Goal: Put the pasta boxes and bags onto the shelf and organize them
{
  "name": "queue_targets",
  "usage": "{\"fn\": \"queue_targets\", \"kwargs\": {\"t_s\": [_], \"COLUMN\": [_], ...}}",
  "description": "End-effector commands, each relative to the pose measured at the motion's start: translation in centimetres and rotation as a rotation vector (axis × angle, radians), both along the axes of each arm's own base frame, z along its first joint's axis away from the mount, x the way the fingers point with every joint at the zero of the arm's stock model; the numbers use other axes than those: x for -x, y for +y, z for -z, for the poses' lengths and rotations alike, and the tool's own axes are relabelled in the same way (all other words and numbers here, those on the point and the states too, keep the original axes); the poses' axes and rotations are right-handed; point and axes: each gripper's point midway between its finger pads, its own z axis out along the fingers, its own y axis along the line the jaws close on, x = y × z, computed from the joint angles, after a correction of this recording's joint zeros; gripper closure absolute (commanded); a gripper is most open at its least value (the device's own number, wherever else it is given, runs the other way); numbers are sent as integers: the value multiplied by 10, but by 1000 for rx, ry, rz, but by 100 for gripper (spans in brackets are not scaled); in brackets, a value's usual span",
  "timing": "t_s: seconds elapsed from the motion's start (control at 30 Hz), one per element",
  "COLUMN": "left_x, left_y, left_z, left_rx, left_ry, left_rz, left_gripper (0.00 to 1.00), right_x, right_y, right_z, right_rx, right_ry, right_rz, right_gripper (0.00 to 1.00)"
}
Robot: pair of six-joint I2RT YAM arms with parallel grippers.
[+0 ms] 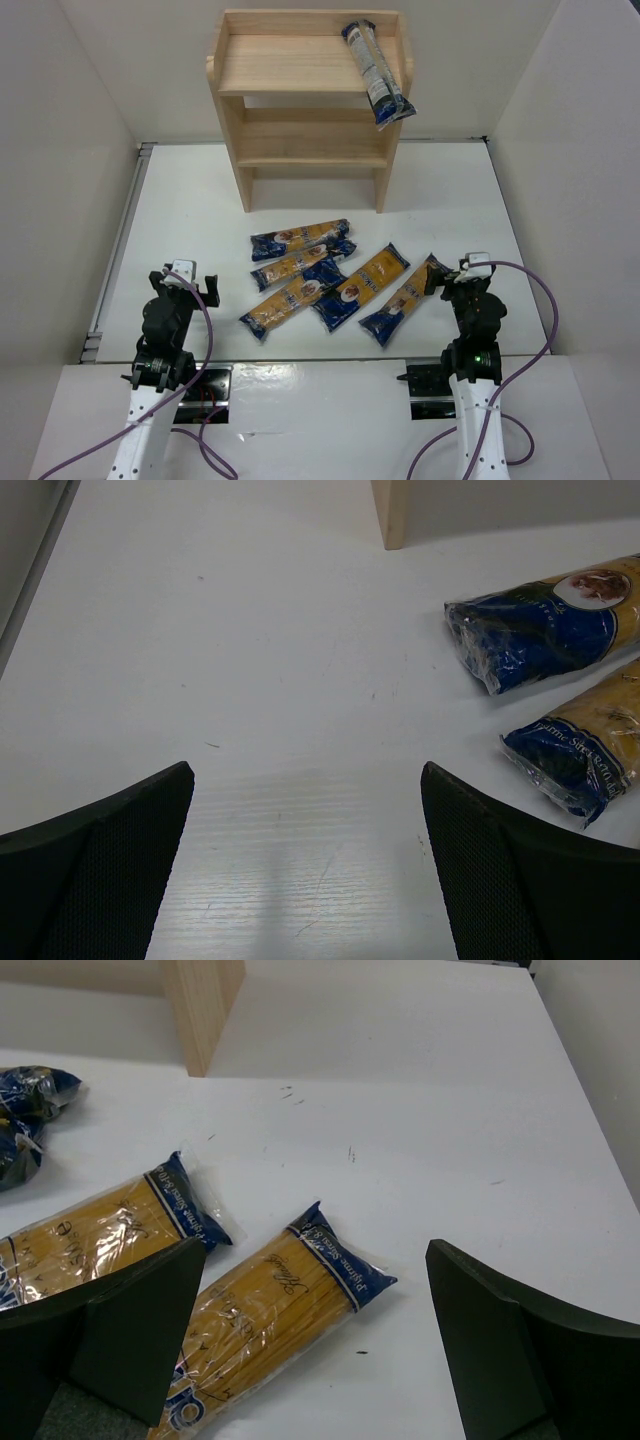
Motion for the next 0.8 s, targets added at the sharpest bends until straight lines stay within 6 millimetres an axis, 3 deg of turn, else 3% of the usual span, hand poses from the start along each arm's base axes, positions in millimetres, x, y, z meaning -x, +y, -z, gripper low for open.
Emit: {"fn": "queue_targets", "kwargs": {"t_s": [0.0, 0.03, 0.07, 0.13, 0.17, 0.23, 0.27, 0.33, 0.37, 0.43, 0.47, 0.53, 0.67, 0.77], "left_x": [-4, -4, -4, -4, -4, -4, -4, -4, -4, -4, -4, -4, -4, -4], "left_y": [-2, -2, -2, -2, -2, -2, -2, -2, -2, -2, -2, -2, -2, -2], "left_z": [-20, -20, -20, -20, -20, -20, -20, -20, -20, -20, -20, -20, -20, -20], "left_rx": [-10, -10, -10, -10, -10, -10, -10, -10, -10, -10, -10, -10, -10, -10], "left_ry": [-141, -141, -141, -141, -141, -141, -141, -141, -141, -141, -141, -141, -141, -141], "left_rz": [16, 16, 16, 16, 16, 16, 16, 16, 16, 16, 16, 16, 16, 16], "left_gripper": [0, 0, 0, 0, 0, 0, 0, 0, 0, 0, 0, 0, 0, 0], "right_x": [-1, 0, 1, 5, 13, 25, 39, 54, 72, 87, 105, 115, 126, 149], "right_y": [4, 6, 5, -15, -15, -16, -15, -12, -6, -10, -14, -15, -8, -24], "right_z": [-24, -32, -58, -93, -127, -162, -195, -221, -250, -264, -285, -294, -287, -308], "right_rx": [55, 87, 129, 91, 127, 229, 254, 350, 388, 423, 440, 505, 674, 591], "right_ry": [-124, -143, -220, -325, -423, -516, -591, -637, -697, -686, -722, -716, -605, -643], "right_rz": [-34, -51, -48, 76, 83, 95, 105, 105, 95, 129, 173, 192, 152, 298], "right_gripper": [0, 0, 0, 0, 0, 0, 0, 0, 0, 0, 0, 0, 0, 0]}}
